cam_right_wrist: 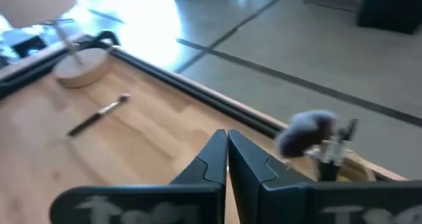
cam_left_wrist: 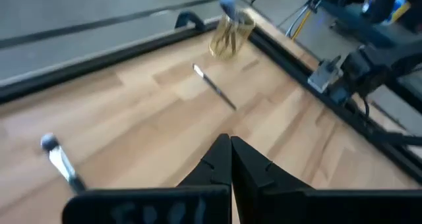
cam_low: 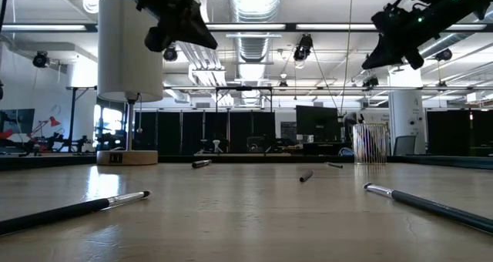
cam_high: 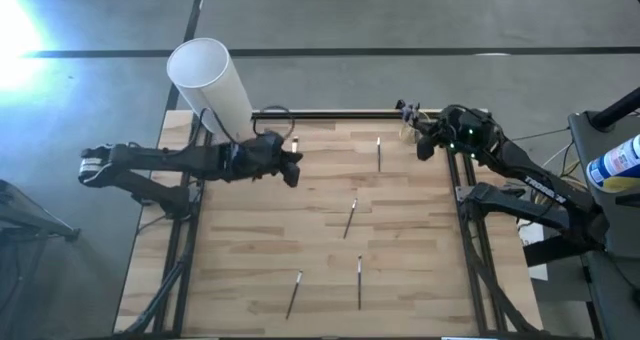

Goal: Put items in baskets/containers
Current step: Put the eyeshadow brush into the yellow container

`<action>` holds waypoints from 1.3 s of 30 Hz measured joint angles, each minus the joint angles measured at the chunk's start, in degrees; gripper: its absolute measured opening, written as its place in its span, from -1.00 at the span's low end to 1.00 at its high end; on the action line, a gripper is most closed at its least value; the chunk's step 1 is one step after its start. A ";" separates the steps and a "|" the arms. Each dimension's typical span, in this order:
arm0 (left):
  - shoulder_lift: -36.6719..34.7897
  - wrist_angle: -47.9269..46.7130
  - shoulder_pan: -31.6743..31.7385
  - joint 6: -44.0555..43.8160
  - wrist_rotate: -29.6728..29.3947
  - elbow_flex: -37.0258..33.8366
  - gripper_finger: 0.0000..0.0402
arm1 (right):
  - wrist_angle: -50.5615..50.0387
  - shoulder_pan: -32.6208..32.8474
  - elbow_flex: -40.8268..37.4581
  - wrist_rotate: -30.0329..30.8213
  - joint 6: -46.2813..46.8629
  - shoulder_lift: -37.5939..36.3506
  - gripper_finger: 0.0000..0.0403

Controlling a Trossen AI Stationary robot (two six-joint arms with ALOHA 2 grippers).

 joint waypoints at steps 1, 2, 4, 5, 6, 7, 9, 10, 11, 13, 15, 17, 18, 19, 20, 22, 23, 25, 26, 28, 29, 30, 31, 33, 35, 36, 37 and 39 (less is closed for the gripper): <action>0.00 -1.79 -1.75 -1.49 -1.33 0.56 -1.00 | 0.01 1.10 -0.07 0.00 0.14 -0.40 -0.96; 0.00 -3.64 -3.52 -3.05 -2.74 1.05 -1.00 | 0.09 2.05 -0.08 0.00 0.24 -0.73 -0.96; 0.00 -7.59 -7.29 -7.01 -5.76 1.86 -1.00 | 0.54 3.88 -0.21 0.00 0.33 -0.95 -0.96; 0.00 -9.67 -9.18 -9.62 -7.12 2.28 -1.00 | 0.80 4.75 -0.30 0.05 0.33 -0.98 -0.96; 0.00 -11.92 -11.06 -12.61 -8.23 2.71 -1.00 | 1.31 5.54 -0.48 0.24 0.33 -0.98 -0.96; 0.18 -13.94 -12.97 -15.91 -9.17 3.11 -1.00 | 2.00 6.30 -0.66 0.39 0.31 -0.98 -0.96; 1.22 -17.88 -16.73 -22.10 -10.54 4.45 -1.00 | 3.69 7.61 -1.31 0.42 0.33 -1.00 -0.96; 2.16 -19.86 -18.76 -24.59 -11.04 5.28 -1.00 | 4.81 8.09 -1.77 0.42 0.33 -1.00 -0.96; 3.51 -21.90 -20.55 -26.67 -11.32 6.30 -1.00 | 5.83 8.60 -2.20 0.42 0.35 -1.00 -0.96; 6.56 -25.48 -23.58 -30.60 -11.07 8.76 -1.00 | 7.48 9.32 -2.90 0.45 0.35 -0.93 -0.96; 10.23 -29.42 -26.05 -34.68 -10.05 11.68 -1.00 | 8.36 9.86 -3.02 0.46 1.11 -0.59 -0.96; 14.19 -32.09 -27.78 -39.04 -7.44 14.62 -1.00 | 8.40 10.14 -3.06 0.48 2.09 -0.58 -0.96; 16.18 -33.49 -28.50 -41.05 -5.59 16.08 -1.00 | 8.52 10.35 -3.06 0.48 2.38 -0.65 -0.96; 17.99 -34.46 -29.16 -42.74 -3.82 17.47 -1.00 | 8.52 10.60 -3.06 0.52 2.71 -0.67 -0.96; 19.90 -35.14 -29.89 -44.18 -2.05 18.93 -1.00 | 8.52 10.83 -3.06 0.54 2.96 -0.67 -0.96; 23.55 -36.58 -31.05 -46.06 1.15 21.24 -0.99 | 8.52 10.94 -3.06 0.48 2.93 -0.67 -0.96; 25.31 -37.37 -31.64 -47.17 2.37 22.12 -0.97 | 8.52 10.94 -3.06 0.48 2.97 -0.65 -0.96; 28.55 -37.62 -32.71 -49.48 4.63 23.45 -0.93 | 8.49 10.92 -3.06 0.56 3.28 -0.63 -0.96; 29.89 -37.63 -33.14 -50.49 5.58 23.91 -0.90 | 8.48 10.92 -3.06 0.63 3.35 -0.63 -0.96; 32.16 -37.56 -34.01 -52.70 6.84 24.46 -0.83 | 8.48 10.92 -3.06 0.59 3.46 -0.67 -0.96; 33.21 -37.54 -34.39 -53.95 7.18 24.54 -0.80 | 8.50 10.92 -3.06 0.53 3.75 -0.67 -0.96; 34.17 -37.50 -34.72 -55.17 7.62 24.53 -0.76 | 8.48 10.92 -3.06 0.52 4.22 -0.63 -0.96; 35.09 -37.30 -35.00 -56.12 7.85 24.43 -0.72 | 8.48 10.92 -3.06 0.52 4.59 -0.58 -0.96; 36.69 -36.63 -35.23 -57.25 7.91 24.27 -0.66 | 8.43 10.92 -3.06 0.39 4.83 -0.58 -0.96; 38.16 -34.80 -35.23 -57.65 8.03 24.23 -0.61 | 8.43 10.92 -3.06 0.15 4.86 -0.58 -0.96; 38.86 -33.60 -35.23 -57.68 8.24 24.23 -0.59 | 8.43 10.92 -3.06 0.15 4.86 -0.58 -0.96; 39.74 -32.26 -35.23 -57.66 8.50 24.23 -0.57 | 8.43 10.92 -3.06 0.13 4.86 -0.58 -0.96; 41.38 -30.11 -35.21 -57.75 9.04 24.24 -0.55 | 8.41 10.92 -3.06 0.13 4.88 -0.58 -0.96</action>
